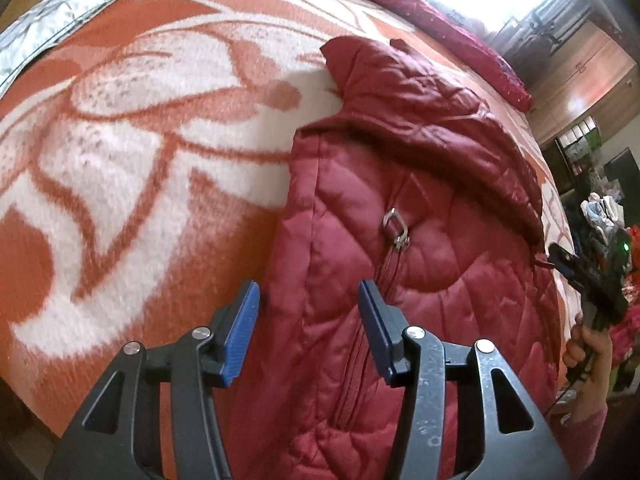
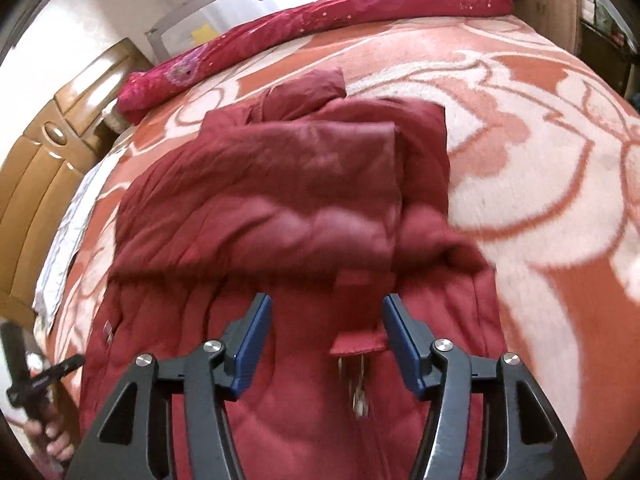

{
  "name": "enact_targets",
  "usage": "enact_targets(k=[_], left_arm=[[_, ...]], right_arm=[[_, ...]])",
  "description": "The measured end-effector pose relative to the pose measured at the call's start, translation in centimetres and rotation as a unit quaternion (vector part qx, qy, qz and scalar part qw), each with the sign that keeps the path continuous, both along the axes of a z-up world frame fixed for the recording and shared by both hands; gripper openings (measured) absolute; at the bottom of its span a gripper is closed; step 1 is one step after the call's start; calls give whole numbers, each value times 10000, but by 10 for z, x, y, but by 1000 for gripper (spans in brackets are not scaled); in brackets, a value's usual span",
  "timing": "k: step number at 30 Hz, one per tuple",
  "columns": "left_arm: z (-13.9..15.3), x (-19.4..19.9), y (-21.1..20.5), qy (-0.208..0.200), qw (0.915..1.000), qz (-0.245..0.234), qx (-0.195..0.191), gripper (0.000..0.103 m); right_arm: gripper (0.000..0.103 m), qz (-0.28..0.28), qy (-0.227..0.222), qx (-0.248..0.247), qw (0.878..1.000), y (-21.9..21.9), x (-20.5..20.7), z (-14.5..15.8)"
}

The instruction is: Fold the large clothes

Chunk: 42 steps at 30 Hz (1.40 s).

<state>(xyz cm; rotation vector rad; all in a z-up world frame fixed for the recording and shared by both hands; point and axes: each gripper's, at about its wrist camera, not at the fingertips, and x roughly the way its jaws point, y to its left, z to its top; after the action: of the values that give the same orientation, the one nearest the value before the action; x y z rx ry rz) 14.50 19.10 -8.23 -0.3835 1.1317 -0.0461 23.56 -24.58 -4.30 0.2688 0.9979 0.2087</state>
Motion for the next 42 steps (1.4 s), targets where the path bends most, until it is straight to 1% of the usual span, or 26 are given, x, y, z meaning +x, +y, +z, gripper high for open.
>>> enact_targets(k=[5,7,9,10,16,22,26,30,35,39,40,42], left_arm=[[0,-11,-2,21,10000,-76,12,50],[1,-15,-3,14,9999,-119,52,50],[2,-18,-3,5,9999,-154,74,61],[2,-21,-3,-14,9998,-163,78,63],[0,-31,-4,23,9995,-285,108,63],[-2,-42,-4,58,9994,-346,-10,63],[-5,-48,-3,89,9993,-359,-93,63],[-6,-53,-3,123,9991,-392,-133,63],[-10,-62,1,197,9989,-388,-168,63],[-17,-73,3,292,9979,-434,-371,63],[-18,-76,2,301,9977,-451,-406,64],[-19,-81,0,291,9974,-501,-421,72]], right_arm=[[61,175,33,84,9998,-5,-39,0],[64,201,20,42,9998,-7,-53,2],[68,183,-32,-17,9998,-10,-67,5],[69,168,-60,-18,9998,-12,-74,7],[69,-10,-41,-21,10000,-38,-106,8],[69,-311,100,-73,9994,-70,-127,-1],[69,-470,253,58,9986,-88,-136,-14],[69,-494,364,160,9980,-94,-143,-25],[69,-445,497,497,9965,-98,-153,-37],[69,-347,600,702,9951,-97,-158,-45],[69,-309,619,769,9946,-97,-160,-47],[69,-243,646,857,9939,-96,-163,-50]])
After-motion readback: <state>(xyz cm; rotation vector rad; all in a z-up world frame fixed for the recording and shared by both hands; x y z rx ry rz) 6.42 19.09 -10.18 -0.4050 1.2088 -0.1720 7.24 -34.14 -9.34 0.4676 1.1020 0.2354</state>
